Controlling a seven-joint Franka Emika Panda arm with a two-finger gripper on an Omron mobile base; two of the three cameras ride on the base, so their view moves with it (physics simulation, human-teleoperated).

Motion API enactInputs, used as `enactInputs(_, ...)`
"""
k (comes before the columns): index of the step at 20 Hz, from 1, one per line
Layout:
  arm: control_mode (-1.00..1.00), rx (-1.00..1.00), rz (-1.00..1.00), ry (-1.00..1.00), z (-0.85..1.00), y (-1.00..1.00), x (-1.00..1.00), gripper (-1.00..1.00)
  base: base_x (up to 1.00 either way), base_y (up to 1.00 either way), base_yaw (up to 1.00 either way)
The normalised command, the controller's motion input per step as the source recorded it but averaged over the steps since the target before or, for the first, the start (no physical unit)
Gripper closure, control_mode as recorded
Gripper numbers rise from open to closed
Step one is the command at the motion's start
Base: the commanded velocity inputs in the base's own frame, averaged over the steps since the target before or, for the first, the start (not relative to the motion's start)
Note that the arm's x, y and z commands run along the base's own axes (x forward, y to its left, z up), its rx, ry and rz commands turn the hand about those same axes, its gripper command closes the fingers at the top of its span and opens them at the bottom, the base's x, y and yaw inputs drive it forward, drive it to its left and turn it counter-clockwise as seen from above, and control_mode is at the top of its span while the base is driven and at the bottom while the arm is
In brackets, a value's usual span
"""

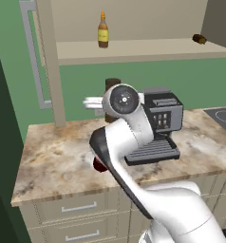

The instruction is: Pick the cinnamon and honey bottle from the cabinet and place them next to the mug.

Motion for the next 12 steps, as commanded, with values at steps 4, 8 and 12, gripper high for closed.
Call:
enactInputs(4, -1.0, 0.0, -0.07, -0.08, -0.83, 0.39, 0.01, 1.0, 0.0, 0.0, 0.0)
enactInputs(8, -1.0, 0.0, -0.02, 0.0, -0.82, 0.45, 0.05, 1.0, 0.0, 0.0, 0.0)
enactInputs(12, -1.0, 0.0, -0.06, 0.04, -0.79, 0.56, 0.09, 1.0, 0.0, 0.0, 0.0)
